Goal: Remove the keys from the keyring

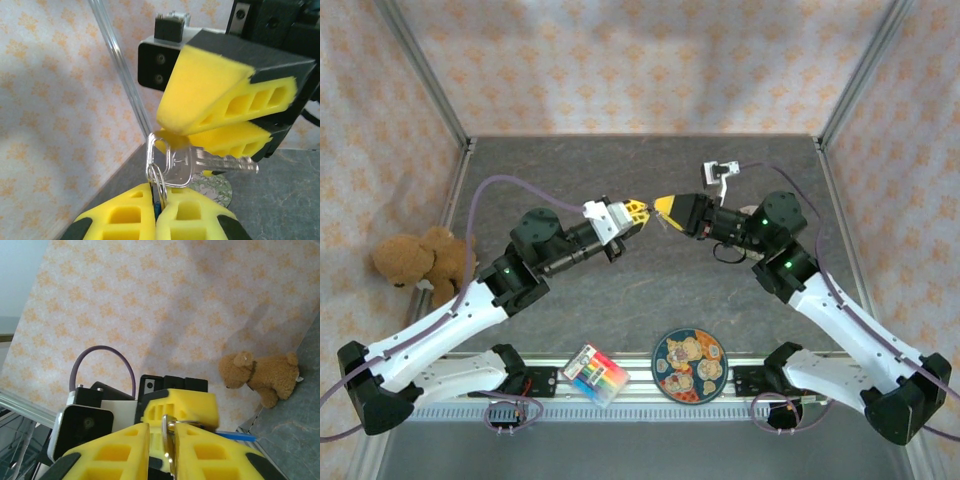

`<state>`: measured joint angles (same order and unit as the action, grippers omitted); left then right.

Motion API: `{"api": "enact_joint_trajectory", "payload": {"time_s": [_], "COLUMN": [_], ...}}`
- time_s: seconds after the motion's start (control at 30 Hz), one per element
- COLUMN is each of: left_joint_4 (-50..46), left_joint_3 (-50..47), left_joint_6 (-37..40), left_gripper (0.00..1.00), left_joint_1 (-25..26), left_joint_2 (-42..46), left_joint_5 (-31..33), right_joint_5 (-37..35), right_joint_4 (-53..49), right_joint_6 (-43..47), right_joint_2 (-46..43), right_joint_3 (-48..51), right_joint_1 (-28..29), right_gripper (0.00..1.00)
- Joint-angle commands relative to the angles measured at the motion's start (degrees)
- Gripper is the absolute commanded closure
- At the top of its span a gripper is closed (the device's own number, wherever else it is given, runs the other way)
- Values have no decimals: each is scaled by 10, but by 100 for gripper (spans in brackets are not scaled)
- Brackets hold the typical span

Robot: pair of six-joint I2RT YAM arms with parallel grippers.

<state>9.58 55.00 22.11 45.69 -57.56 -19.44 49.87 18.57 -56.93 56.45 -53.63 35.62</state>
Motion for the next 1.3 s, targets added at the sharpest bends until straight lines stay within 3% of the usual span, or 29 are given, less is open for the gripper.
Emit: {"api": "enact_joint_trajectory", "payload": {"time_s": [0.0, 0.37, 0.6, 0.83, 1.27], "left_joint_4": [13, 39, 50, 80, 107], "left_joint_3": [-2, -7, -11, -23, -30], "left_joint_6": [23, 22, 21, 32, 46], "left_gripper": [100, 100, 100, 100, 100], "left_joint_1": [11, 20, 26, 42, 58], "left_joint_2": [-5, -4, -4, -4, 0], "left_joint_5": [37, 55, 70, 117, 164], "right_joint_5": [-36, -98, -135, -272, -434], "right_joint_4": [-47, -106, -127, -147, -163], "right_joint_6": [47, 91, 121, 164, 243], "right_joint_2": [-13, -12, -9, -14, 14], "right_joint_3": [-20, -31, -44, -44, -55], "right_joint_1": [18, 39, 66, 130, 221], "right_gripper": [79, 74, 78, 78, 77]}}
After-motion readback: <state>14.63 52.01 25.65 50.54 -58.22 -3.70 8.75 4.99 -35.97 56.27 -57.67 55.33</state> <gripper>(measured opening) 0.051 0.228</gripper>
